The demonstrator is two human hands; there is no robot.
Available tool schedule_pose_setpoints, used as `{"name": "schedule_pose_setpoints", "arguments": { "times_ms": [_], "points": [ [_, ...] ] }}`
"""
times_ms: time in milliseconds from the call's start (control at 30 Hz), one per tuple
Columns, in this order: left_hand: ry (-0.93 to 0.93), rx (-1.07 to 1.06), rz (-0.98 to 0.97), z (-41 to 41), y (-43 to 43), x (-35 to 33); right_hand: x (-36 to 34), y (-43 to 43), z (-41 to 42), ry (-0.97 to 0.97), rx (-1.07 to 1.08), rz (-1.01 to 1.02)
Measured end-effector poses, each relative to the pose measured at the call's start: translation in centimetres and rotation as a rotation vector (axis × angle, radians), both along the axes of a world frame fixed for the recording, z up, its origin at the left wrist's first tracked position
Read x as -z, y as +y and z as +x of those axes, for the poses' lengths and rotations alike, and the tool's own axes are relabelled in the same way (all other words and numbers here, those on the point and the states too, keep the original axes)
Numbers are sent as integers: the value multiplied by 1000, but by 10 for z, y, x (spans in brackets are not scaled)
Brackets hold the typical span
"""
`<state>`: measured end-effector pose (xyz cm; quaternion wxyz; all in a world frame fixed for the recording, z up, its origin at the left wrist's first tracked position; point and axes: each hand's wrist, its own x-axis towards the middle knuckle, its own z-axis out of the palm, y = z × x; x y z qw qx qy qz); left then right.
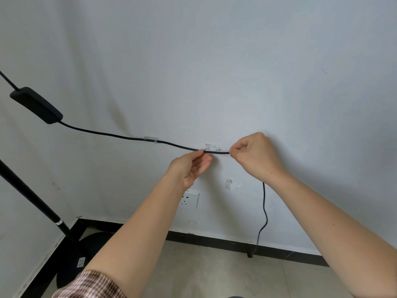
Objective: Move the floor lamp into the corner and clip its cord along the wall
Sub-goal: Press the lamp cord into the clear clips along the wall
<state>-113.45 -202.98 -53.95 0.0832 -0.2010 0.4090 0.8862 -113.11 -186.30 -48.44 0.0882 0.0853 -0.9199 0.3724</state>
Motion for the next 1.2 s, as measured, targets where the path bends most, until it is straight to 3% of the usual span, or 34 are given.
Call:
{"name": "schedule_pose_setpoints", "arguments": {
  "times_ms": [333, 500, 700, 1200],
  "points": [
    [-4, -4, -5, -4, 3, -1, -17, -12, -16, 168, -3, 16],
    [4, -11, -3, -4, 2, -1, -8, -5, -23, 209, 35, 175],
    [17, -20, -48, -6, 3, -1, 15, 10, -22, 102, 52, 200],
    [58, -39, -137, -9, 3, -2, 55, 37, -11, -187, 17, -91]
  ]
}}
